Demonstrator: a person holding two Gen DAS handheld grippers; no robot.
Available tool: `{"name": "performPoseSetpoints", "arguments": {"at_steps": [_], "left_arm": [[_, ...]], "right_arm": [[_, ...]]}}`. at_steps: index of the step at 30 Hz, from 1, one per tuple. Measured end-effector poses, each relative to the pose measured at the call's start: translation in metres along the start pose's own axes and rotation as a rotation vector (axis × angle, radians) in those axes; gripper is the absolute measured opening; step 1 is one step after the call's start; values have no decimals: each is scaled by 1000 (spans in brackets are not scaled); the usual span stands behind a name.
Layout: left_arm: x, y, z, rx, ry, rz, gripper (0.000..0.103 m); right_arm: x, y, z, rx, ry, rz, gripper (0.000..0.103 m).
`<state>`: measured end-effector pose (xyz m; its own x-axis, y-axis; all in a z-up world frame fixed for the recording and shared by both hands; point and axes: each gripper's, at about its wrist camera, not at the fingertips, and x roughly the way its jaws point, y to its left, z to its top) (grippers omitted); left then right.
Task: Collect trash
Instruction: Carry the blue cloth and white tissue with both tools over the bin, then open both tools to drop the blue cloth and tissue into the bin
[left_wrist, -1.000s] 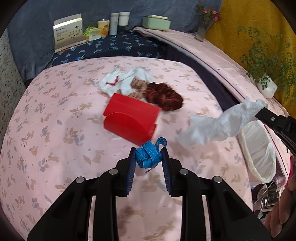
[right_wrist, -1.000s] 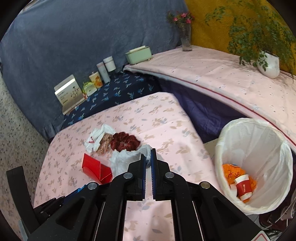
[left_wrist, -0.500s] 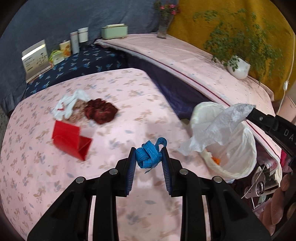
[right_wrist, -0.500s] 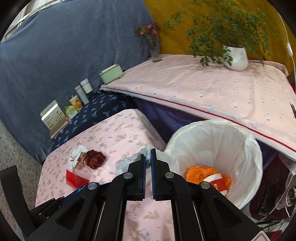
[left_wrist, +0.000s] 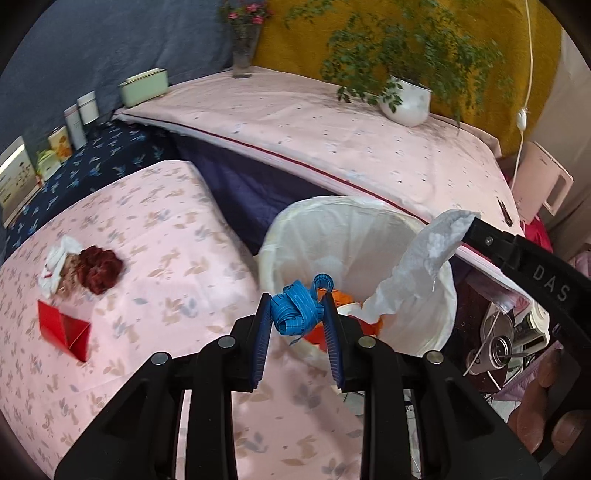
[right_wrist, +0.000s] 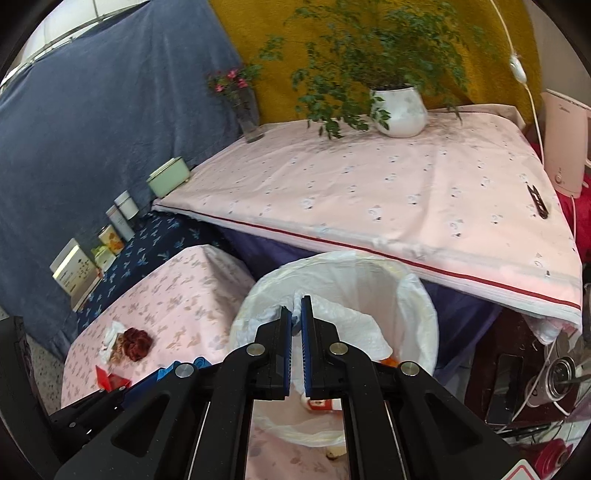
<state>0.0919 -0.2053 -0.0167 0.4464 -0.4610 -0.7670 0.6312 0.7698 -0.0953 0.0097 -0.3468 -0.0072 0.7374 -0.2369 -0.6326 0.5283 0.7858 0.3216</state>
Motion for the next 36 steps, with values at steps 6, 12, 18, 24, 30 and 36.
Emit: {"name": "performPoseSetpoints", "arguments": {"at_steps": [6,12,18,24,30,36], "left_arm": [[15,-20,7,27,18,-34,27],[25,-23,12,23,21,-47,36],[27,-19,12,16,12,-32,52],[27,-9,10,-11,14,-16,53],[18,7,6,-58,-9,18,66],[9,27,0,-105,-19,43,74]], "right_arm": [[9,-19,3,26,14,-21,5],[19,-22,1,31,29,-34,15],[23,-21,-1,21,28,-47,33],[23,-16,-2,15,30,-36,34],[22,-8,-8,3,42,-29,38],[21,7,-16,-21,55,-17,42]]}}
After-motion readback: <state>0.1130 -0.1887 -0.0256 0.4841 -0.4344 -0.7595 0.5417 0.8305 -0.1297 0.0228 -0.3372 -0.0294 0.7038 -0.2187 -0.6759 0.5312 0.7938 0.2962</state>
